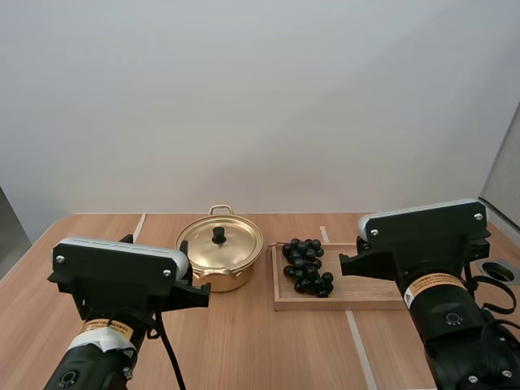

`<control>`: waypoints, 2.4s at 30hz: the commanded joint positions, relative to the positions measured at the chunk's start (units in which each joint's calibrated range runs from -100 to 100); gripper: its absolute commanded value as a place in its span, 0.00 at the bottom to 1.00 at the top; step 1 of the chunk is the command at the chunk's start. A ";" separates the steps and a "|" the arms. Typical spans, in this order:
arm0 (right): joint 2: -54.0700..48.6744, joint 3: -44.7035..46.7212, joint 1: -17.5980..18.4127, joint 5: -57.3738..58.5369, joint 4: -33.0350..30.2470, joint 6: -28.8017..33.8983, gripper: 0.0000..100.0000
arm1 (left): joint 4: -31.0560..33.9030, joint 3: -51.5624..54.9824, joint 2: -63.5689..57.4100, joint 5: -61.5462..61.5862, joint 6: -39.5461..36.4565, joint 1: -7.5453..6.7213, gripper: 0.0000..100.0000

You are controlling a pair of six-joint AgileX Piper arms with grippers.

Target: Open the pot, put the pineapple inside, and close it

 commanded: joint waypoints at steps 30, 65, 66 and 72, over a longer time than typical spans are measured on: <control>-10.77 0.16 8.27 35.34 6.52 4.96 1.00 | 0.45 0.00 -3.88 17.56 -0.29 -0.30 1.00; -17.73 5.49 8.27 44.10 22.78 -11.87 1.00 | 3.32 0.00 -3.88 22.92 -0.09 -0.30 0.00; -17.73 5.49 8.27 44.10 22.78 -11.87 1.00 | 3.32 0.00 -3.88 22.92 -0.38 -0.30 0.00; -17.73 5.49 8.27 44.10 23.73 -11.97 1.00 | 3.32 0.00 -3.88 22.92 -2.06 -0.17 0.00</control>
